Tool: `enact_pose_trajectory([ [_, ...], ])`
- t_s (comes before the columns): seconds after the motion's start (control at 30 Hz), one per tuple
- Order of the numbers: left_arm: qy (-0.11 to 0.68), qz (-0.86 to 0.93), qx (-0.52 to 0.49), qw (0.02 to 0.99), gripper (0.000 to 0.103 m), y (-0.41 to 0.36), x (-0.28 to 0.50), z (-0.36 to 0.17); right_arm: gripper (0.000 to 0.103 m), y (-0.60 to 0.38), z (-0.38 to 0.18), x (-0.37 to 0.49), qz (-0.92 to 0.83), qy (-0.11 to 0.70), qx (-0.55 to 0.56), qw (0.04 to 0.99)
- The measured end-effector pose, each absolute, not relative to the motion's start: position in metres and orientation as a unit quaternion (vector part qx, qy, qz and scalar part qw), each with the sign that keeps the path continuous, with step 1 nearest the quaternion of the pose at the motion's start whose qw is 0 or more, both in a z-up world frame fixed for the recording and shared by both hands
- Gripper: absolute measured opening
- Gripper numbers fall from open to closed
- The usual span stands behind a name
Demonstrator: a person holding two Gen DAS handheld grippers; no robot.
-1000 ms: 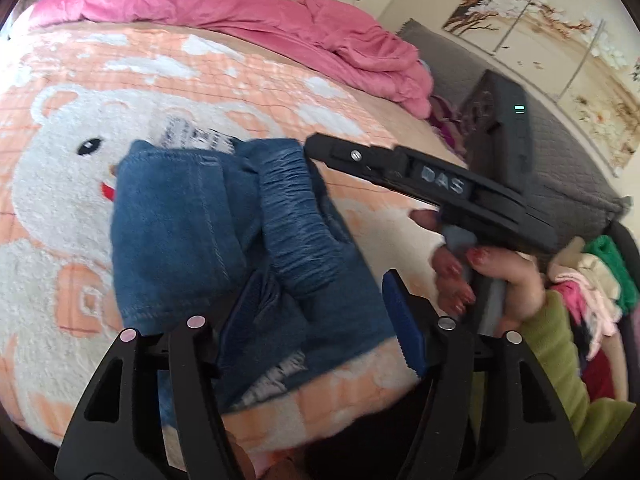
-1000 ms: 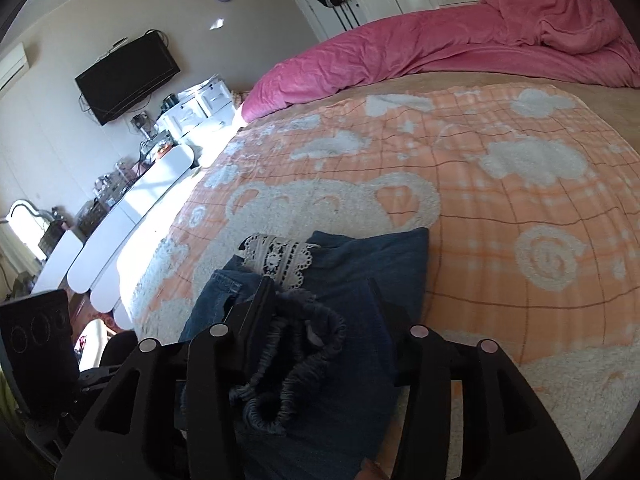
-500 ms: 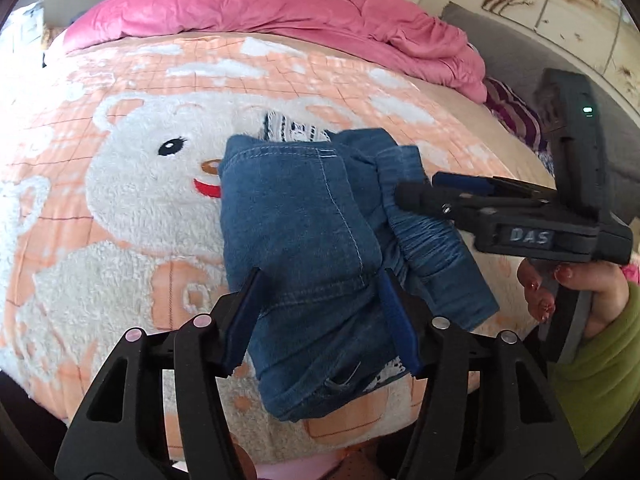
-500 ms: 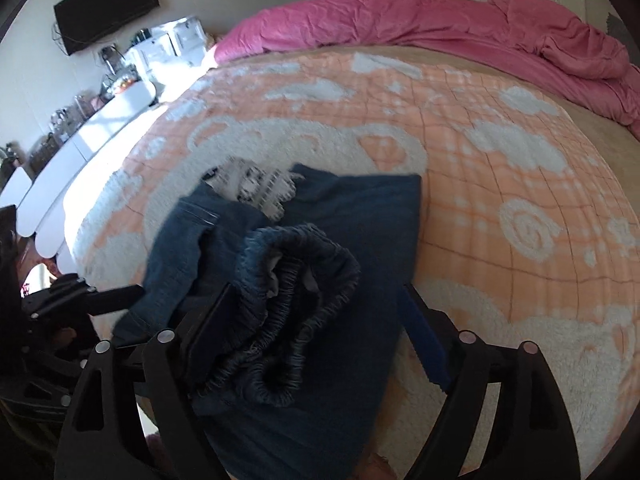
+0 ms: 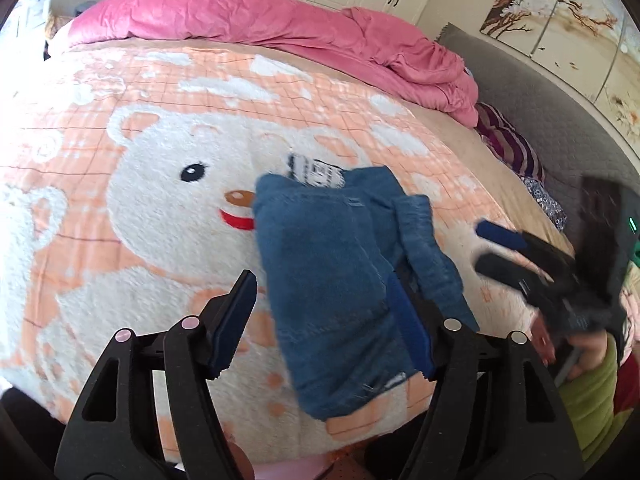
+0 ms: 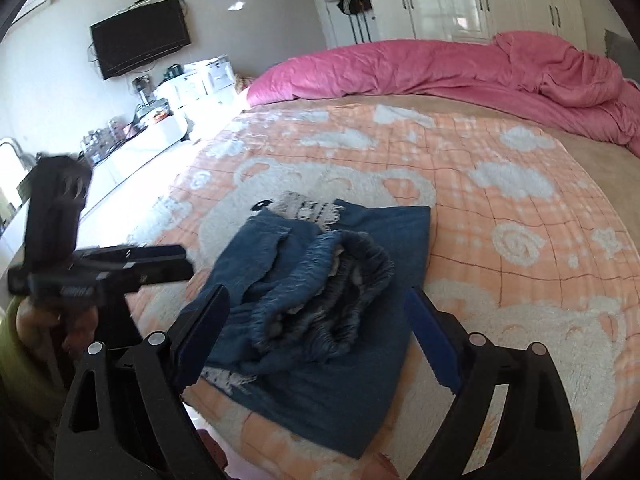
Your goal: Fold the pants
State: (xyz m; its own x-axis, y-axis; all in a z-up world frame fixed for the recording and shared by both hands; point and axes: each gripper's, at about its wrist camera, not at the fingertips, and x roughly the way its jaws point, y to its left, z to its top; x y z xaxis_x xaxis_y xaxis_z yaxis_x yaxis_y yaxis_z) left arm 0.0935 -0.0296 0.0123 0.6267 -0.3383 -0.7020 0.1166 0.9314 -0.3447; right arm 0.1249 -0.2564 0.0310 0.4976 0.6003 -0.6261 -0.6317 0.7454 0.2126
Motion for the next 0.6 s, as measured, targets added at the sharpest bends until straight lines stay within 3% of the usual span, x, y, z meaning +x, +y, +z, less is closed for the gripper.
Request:
enact_pose_trajectory([
  [0.13,0.427,-0.134,-0.111,0.887,0.057,-0.025,0.11,0.016,0.086,-0.222,0.036,0.086,0.392,0.325,-0.113,0.853],
  [0.2,0.434,-0.143,-0.106,0.883,0.044,-0.026,0.119,0.015,0.069,-0.203,0.035,0.07,0.399,0.306,-0.168,0.848],
  [0.27,0.442,-0.145,-0.098,0.88,0.023,-0.028,0.128,0.009,0.062,-0.183,0.029,0.056,0.412,0.289,-0.232,0.833],
  [0.3,0.446,-0.145,-0.096,0.878,0.019,-0.031,0.131,0.007,0.058,-0.174,0.023,0.05,0.416,0.284,-0.264,0.823],
  [0.43,0.449,-0.156,-0.077,0.876,0.019,-0.045,0.146,-0.002,0.05,-0.151,0.005,0.047,0.401,0.268,-0.343,0.806],
  [0.47,0.455,-0.153,-0.075,0.874,0.019,-0.048,0.15,-0.008,0.045,-0.146,0.001,0.05,0.403,0.263,-0.349,0.804],
  [0.53,0.465,-0.146,-0.076,0.87,0.019,-0.05,0.158,-0.017,0.022,-0.14,-0.009,0.055,0.396,0.264,-0.365,0.8],
  [0.57,0.467,-0.145,-0.077,0.869,0.019,-0.05,0.159,-0.019,0.005,-0.14,-0.012,0.057,0.397,0.273,-0.363,0.797],
  [0.6,0.468,-0.145,-0.078,0.869,0.019,-0.05,0.16,-0.02,0.004,-0.143,-0.013,0.06,0.406,0.284,-0.352,0.794],
])
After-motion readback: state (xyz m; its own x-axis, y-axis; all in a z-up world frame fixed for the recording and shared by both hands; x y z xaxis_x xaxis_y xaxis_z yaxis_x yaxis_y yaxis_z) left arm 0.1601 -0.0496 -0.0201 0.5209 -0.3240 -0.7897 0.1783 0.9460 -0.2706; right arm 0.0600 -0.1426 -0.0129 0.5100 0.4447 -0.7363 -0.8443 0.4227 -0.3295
